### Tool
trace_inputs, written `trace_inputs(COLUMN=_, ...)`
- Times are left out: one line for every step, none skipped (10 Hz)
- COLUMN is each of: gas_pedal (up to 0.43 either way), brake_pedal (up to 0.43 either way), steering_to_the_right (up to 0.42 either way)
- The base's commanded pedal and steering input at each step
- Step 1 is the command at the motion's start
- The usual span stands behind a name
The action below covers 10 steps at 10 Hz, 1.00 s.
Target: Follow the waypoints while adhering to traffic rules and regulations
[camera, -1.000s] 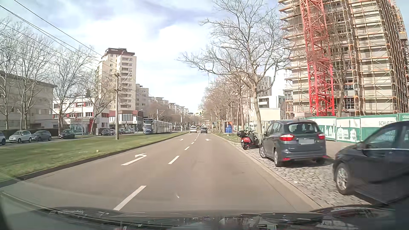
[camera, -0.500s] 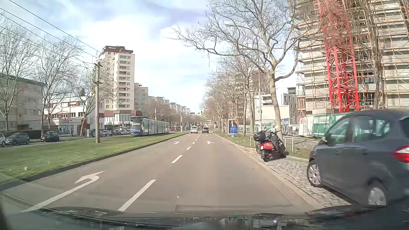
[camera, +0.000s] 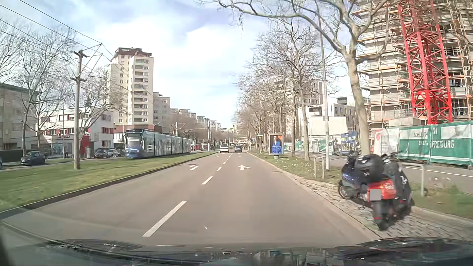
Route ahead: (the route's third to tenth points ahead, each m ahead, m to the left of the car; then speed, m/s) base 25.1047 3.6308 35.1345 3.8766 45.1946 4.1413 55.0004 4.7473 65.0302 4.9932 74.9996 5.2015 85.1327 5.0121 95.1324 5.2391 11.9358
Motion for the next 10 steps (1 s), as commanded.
trace_inputs(gas_pedal=0.067, brake_pedal=0.0, steering_to_the_right=-0.002)
trace_inputs(gas_pedal=0.067, brake_pedal=0.0, steering_to_the_right=-0.002)
trace_inputs(gas_pedal=0.067, brake_pedal=0.0, steering_to_the_right=-0.001)
trace_inputs(gas_pedal=0.067, brake_pedal=0.0, steering_to_the_right=-0.002)
trace_inputs(gas_pedal=0.067, brake_pedal=0.0, steering_to_the_right=-0.001)
trace_inputs(gas_pedal=0.067, brake_pedal=0.0, steering_to_the_right=-0.002)
trace_inputs(gas_pedal=0.067, brake_pedal=0.0, steering_to_the_right=-0.002)
trace_inputs(gas_pedal=0.067, brake_pedal=0.0, steering_to_the_right=-0.001)
trace_inputs(gas_pedal=0.067, brake_pedal=0.0, steering_to_the_right=-0.001)
trace_inputs(gas_pedal=0.067, brake_pedal=0.0, steering_to_the_right=-0.002)
